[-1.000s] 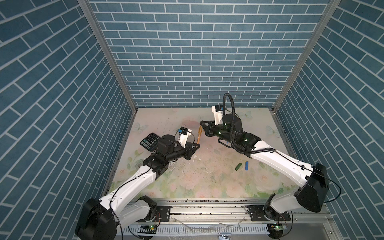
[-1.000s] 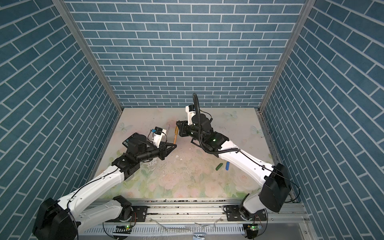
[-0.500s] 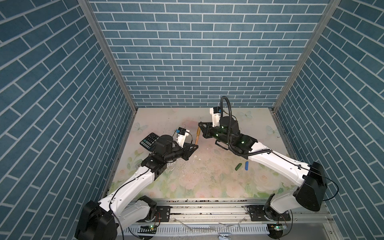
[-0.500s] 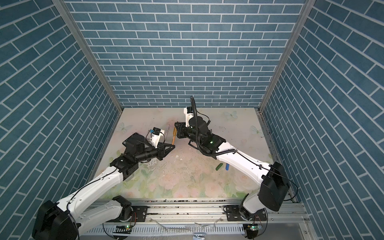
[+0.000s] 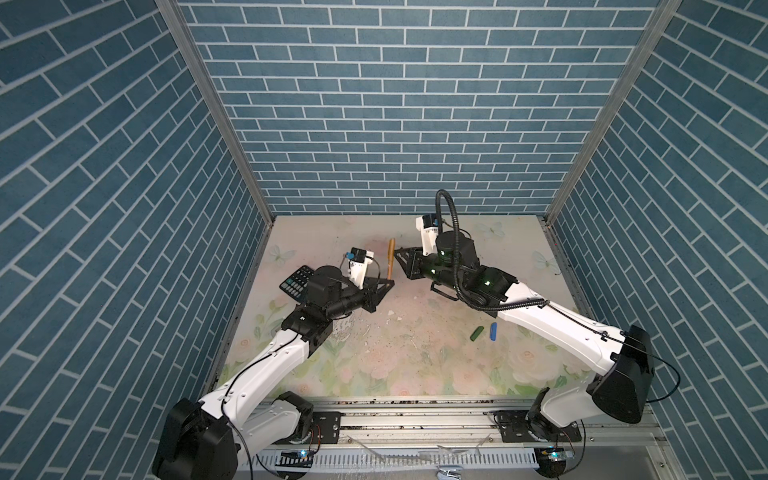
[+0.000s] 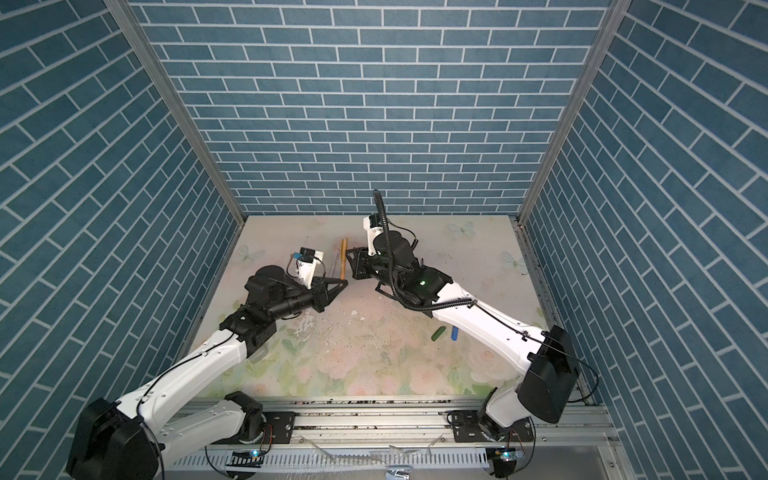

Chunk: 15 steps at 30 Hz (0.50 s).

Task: Insert the pens into the pen caps
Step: 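Draw the right gripper back from the capped pen while the left gripper holds it upright, then lower the capped tan pen beside the pink pen and open the left gripper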

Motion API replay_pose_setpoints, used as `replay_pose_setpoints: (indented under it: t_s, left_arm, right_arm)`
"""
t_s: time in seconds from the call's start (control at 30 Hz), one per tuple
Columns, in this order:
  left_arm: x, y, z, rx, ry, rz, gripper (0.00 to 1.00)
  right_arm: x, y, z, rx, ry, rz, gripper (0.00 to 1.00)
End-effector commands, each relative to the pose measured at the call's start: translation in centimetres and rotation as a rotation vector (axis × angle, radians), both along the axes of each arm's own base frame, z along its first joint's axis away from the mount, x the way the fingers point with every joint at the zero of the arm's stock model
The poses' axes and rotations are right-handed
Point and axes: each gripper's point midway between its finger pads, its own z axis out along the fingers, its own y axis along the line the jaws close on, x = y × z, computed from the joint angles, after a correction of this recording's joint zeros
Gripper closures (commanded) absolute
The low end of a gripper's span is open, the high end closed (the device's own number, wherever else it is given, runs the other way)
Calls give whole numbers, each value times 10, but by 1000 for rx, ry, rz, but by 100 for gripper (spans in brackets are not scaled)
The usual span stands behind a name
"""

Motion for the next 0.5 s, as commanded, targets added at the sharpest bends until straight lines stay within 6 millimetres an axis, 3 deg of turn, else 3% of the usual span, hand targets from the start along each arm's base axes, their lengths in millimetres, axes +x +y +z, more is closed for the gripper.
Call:
replay_pose_setpoints:
  t_s: [0.0,0.1,0.17,0.3,0.47]
  left_arm:
    - [28,17,58,-106,-171,127,100]
    - [30,16,52,-88,-158,128,100]
    - [31,16,50,-79,-157,131,100]
    - [34,15,45,-71,-142,134,100]
    - [41,12,29,-41,-94,139,100]
  right_arm:
    - [-17,-9,32,-50,-18,68,62]
    - [-22,-19,66,-44,-85,75,57]
    - [-25,-32,64,-76,-89,54,57]
    - [-31,-76,28,-172,-64,-54,57]
    - [-41,-138,-33,-301,6,-218,57]
